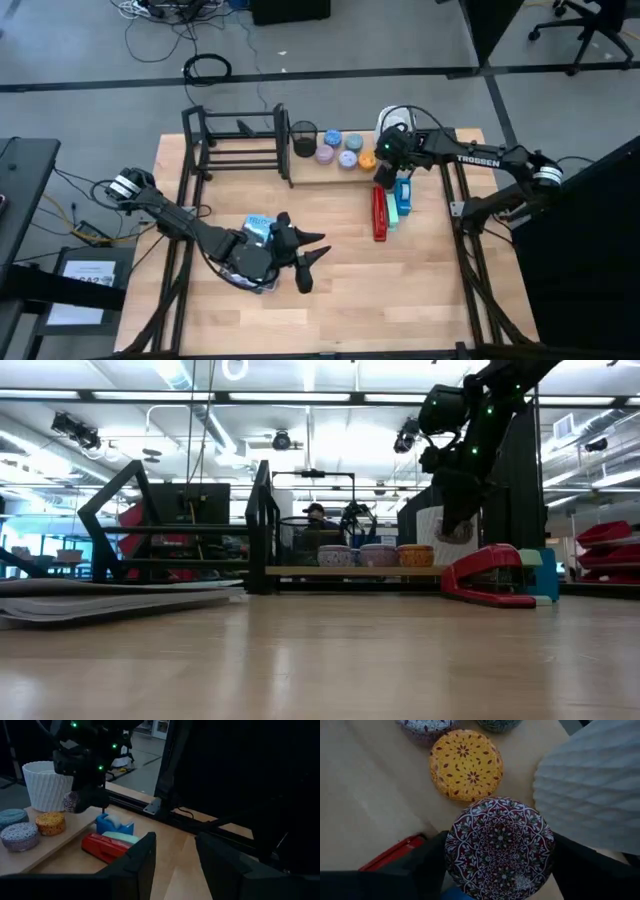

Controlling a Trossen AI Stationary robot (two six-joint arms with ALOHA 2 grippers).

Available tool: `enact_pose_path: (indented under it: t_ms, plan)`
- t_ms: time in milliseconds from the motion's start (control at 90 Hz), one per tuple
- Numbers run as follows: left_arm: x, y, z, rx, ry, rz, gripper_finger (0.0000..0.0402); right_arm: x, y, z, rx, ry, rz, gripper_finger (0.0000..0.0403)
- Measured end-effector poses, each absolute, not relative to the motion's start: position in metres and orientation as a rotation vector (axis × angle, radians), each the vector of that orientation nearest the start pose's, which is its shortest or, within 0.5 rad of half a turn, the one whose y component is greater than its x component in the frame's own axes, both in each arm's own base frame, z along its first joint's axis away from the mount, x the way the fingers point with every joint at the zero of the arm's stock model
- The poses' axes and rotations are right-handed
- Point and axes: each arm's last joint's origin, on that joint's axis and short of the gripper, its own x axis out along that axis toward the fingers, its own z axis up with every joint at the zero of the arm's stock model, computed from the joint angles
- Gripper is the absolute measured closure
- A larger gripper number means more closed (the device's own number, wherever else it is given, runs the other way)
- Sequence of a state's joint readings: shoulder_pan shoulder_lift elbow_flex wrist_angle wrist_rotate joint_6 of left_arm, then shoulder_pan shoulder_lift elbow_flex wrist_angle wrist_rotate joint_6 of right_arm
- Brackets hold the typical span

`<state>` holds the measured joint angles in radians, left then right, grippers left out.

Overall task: Stock shelves
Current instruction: Put the dark red scented candle on the shelf

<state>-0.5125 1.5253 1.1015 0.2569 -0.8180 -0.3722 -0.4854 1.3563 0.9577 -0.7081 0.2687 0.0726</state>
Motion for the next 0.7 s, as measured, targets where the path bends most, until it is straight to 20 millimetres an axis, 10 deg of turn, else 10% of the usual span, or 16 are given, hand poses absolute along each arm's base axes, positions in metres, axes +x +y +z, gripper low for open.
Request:
enact_pose_path:
  t_ms: [700]
  plan:
    - [0.307, -0.154, 0.307, -0.272, 0.068, 0.309, 0.0275, 0.230, -0.113, 0.235, 0.173, 1.103, -0.590, 0.0127]
